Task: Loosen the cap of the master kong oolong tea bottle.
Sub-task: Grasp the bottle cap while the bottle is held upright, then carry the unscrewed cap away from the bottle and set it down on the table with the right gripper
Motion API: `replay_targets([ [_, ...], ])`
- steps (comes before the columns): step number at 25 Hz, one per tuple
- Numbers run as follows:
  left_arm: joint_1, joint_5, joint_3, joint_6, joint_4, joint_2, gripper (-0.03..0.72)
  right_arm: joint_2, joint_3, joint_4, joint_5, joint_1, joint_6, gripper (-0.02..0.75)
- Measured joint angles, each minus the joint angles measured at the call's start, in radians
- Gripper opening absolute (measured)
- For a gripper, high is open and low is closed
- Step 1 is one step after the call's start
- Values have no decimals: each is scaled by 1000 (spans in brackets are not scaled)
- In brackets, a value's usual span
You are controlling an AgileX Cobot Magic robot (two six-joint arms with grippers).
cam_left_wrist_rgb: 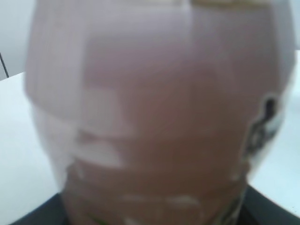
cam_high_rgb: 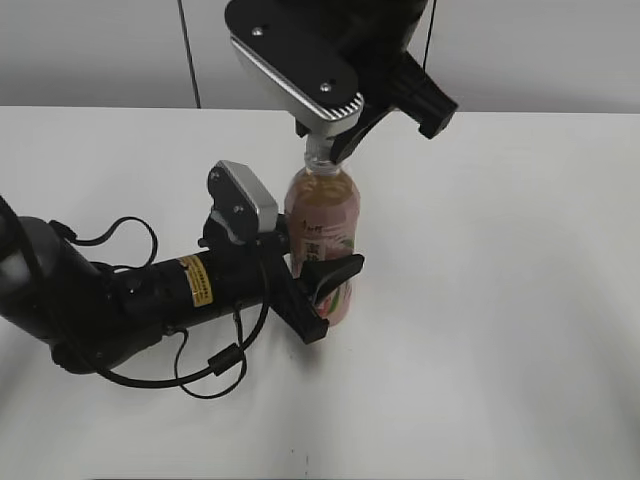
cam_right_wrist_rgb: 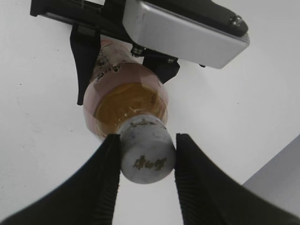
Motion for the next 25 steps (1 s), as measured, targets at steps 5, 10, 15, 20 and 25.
replay_targets([
  [5, 0, 11, 0, 10, 1, -5, 374, -2, -24, -32, -10, 0, -9, 272],
  [10, 0, 11, 0, 13, 4, -5, 374, -25, -24, -46, -11, 0, 1, 272],
  [15, 0, 9, 0, 14, 6, -5, 374, -45, -24, -65, -11, -31, 159, 272],
  [20, 0, 7, 0, 15, 7, -5, 374, -50, -24, 5, -11, -140, 380, 272],
  [25, 0, 6, 0, 15, 7, -5, 374, -29, -24, 113, -11, -254, 695, 272],
])
